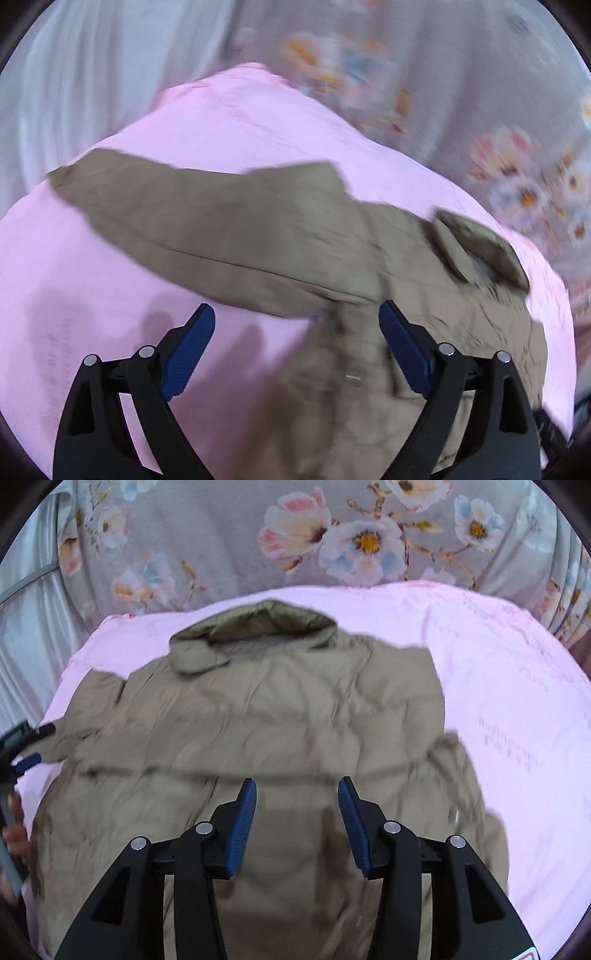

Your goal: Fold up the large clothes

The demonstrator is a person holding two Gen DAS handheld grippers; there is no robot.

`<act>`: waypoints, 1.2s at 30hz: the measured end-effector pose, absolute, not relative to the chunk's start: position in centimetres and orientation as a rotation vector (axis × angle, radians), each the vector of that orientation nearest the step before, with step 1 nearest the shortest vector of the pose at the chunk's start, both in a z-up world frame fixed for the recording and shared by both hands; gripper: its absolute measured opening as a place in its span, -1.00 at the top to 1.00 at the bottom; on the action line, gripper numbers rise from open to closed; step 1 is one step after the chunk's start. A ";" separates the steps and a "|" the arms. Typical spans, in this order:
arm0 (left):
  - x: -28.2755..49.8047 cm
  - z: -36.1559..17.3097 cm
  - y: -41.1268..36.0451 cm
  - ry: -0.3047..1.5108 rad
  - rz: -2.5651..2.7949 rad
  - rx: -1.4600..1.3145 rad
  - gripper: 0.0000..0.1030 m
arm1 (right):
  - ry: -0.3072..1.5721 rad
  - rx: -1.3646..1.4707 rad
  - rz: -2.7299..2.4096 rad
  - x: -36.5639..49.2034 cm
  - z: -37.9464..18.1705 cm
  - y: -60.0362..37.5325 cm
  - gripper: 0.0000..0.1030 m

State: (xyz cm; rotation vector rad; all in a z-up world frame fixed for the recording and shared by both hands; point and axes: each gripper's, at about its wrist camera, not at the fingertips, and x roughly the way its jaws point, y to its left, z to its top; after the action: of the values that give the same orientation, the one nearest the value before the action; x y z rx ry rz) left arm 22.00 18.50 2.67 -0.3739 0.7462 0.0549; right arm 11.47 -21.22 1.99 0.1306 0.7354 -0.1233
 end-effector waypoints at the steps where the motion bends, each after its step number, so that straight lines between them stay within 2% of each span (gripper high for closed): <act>1: 21.8 2.5 20.2 0.751 0.088 -0.397 -0.71 | 0.748 0.151 -0.115 10.5 1.6 -20.8 0.11; 9: 24.2 0.5 33.1 0.789 0.341 -0.533 -0.71 | 0.744 0.180 -0.169 7.6 -1.2 -17.8 0.10; 14: 26.8 -1.0 37.6 0.830 0.407 -0.645 -0.67 | 0.736 0.145 -0.197 7.4 -1.8 -17.3 0.04; 19: 28.4 -1.8 37.7 0.842 0.410 -0.677 -0.34 | 0.747 0.171 -0.191 7.5 -2.0 -17.8 -0.02; 21: 29.0 -1.6 36.7 0.857 0.385 -0.625 0.20 | 0.752 0.166 -0.195 7.6 -2.1 -17.7 -0.04; 23: 29.4 -1.2 36.2 0.868 0.377 -0.578 0.49 | 0.755 0.157 -0.198 7.7 -2.1 -17.5 -0.06; 24: 29.4 -0.9 35.8 0.863 0.375 -0.555 0.76 | 0.755 0.156 -0.200 7.7 -2.1 -17.5 -0.07; 27: 29.0 0.7 35.0 0.833 0.360 -0.530 0.89 | 0.755 0.161 -0.200 7.7 -2.2 -17.5 -0.08; 30: 28.3 4.0 33.1 0.771 0.309 -0.494 0.92 | 0.755 0.163 -0.200 7.7 -2.2 -17.4 -0.09; 36: 25.7 13.0 22.8 0.616 0.126 -0.293 0.94 | 0.751 0.172 -0.193 7.7 -2.2 -17.6 -0.10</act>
State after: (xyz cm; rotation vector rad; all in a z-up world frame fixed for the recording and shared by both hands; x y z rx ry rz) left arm 25.74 22.84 12.96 -0.2928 0.6164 0.1259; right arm 7.71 -17.61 -2.22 0.1723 0.7509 -0.1933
